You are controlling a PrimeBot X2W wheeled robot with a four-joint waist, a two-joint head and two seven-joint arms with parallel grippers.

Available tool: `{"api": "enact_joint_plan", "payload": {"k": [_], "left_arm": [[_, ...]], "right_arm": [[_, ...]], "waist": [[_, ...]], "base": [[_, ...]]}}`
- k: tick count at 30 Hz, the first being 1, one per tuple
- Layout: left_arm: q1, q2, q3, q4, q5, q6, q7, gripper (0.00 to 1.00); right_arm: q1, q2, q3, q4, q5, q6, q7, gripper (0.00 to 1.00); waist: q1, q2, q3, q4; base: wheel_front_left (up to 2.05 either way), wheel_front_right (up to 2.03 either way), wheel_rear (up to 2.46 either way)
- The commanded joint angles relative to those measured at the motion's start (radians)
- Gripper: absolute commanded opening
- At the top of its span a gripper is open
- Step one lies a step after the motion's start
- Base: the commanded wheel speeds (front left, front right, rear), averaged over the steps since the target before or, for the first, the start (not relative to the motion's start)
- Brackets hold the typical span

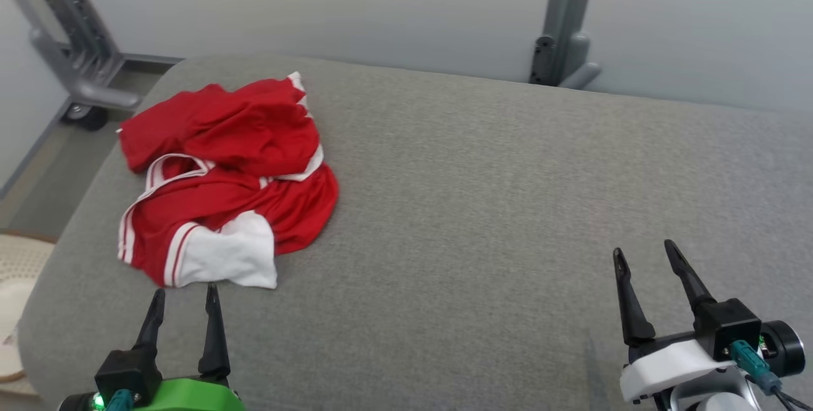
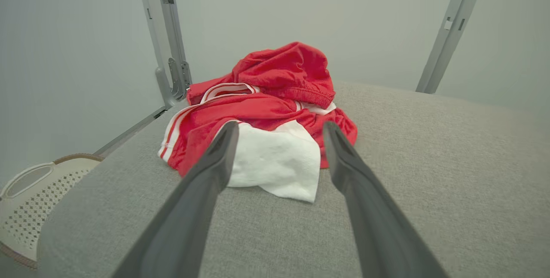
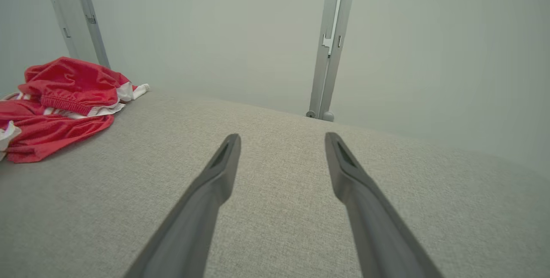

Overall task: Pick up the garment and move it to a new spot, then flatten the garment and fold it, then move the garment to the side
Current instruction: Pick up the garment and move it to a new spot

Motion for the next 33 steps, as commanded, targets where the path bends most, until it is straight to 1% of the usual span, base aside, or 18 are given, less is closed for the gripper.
{"api": "enact_joint_plan", "payload": {"k": [1, 4, 9, 13, 17, 21, 23, 24, 27, 29, 31, 33], "left_arm": [[0.012, 0.004, 0.009, -0.005, -0.007, 0.003, -0.003, 1.00], [0.032, 0.005, 0.040, -0.016, -0.012, 0.008, -0.003, 1.00], [0.039, 0.004, 0.062, -0.027, -0.010, 0.000, -0.003, 1.00], [0.028, 0.003, 0.072, -0.031, -0.009, -0.002, -0.003, 1.00], [0.007, 0.003, 0.074, -0.036, -0.009, -0.007, -0.003, 1.00], [-0.057, 0.002, 0.062, -0.024, -0.025, -0.022, -0.003, 1.00], [-0.110, 0.009, 0.042, 0.005, -0.033, -0.031, -0.002, 1.00], [-0.110, 0.009, 0.042, 0.005, -0.033, -0.031, -0.002, 1.00], [-0.231, 0.040, -0.003, 0.061, -0.045, -0.044, 0.038, 1.00], [-0.316, 0.062, -0.049, 0.093, -0.079, -0.053, 0.076, 1.00], [-0.401, 0.107, -0.099, 0.125, -0.106, -0.054, 0.115, 1.00], [-0.484, 0.152, -0.157, 0.155, -0.157, -0.055, 0.157, 1.00]], "right_arm": [[-0.014, -0.002, 0.001, 0.001, 0.007, 0.000, -0.003, 1.00], [-0.023, -0.001, 0.025, 0.001, 0.020, 0.000, -0.003, 1.00], [-0.013, -0.003, 0.040, 0.003, 0.026, 0.000, -0.003, 1.00], [-0.014, -0.003, 0.028, -0.002, 0.036, 0.000, -0.003, 1.00], [-0.026, -0.003, 0.039, -0.011, 0.033, 0.000, -0.003, 1.00], [-0.060, -0.003, 0.034, -0.027, 0.020, 0.000, -0.003, 1.00], [-0.075, -0.002, 0.028, -0.034, 0.010, 0.000, -0.003, 1.00], [-0.075, -0.002, 0.028, -0.034, 0.010, 0.000, -0.003, 1.00], [-0.111, -0.003, 0.030, -0.041, -0.015, 0.000, -0.003, 1.00], [-0.132, -0.007, 0.031, -0.040, -0.025, 0.000, -0.003, 1.00], [-0.146, -0.008, 0.023, -0.043, -0.026, 0.000, -0.003, 1.00], [-0.165, -0.006, 0.027, -0.052, -0.026, 0.000, -0.003, 1.00]], "waist": [[0.0000, 0.0010, -0.004, 0.148], [0.0000, 0.0010, -0.006, 0.173], [0.0000, 0.0010, 0.000, 0.173], [0.0000, 0.0010, 0.011, 0.149], [0.0000, 0.0010, 0.032, 0.117], [0.0000, 0.0010, 0.094, 0.079], [0.0000, 0.0010, 0.133, 0.060], [0.0000, 0.0010, 0.133, 0.060], [0.0000, 0.0010, 0.199, 0.030], [0.0000, 0.0010, 0.234, 0.007], [0.0000, 0.0010, 0.259, -0.014], [0.0000, 0.0010, 0.287, -0.036]], "base": [[0.00, 0.00, 0.00], [0.00, 0.00, 0.00], [0.00, 0.00, 0.00], [0.00, 0.00, 0.00], [0.00, 0.00, 0.00], [0.00, 0.00, 0.00], [0.00, 0.00, 0.00], [0.00, 0.00, 0.00], [0.00, 0.00, 0.00], [0.00, 0.00, 0.00], [0.00, 0.00, 0.00], [0.00, 0.00, 0.00]]}}
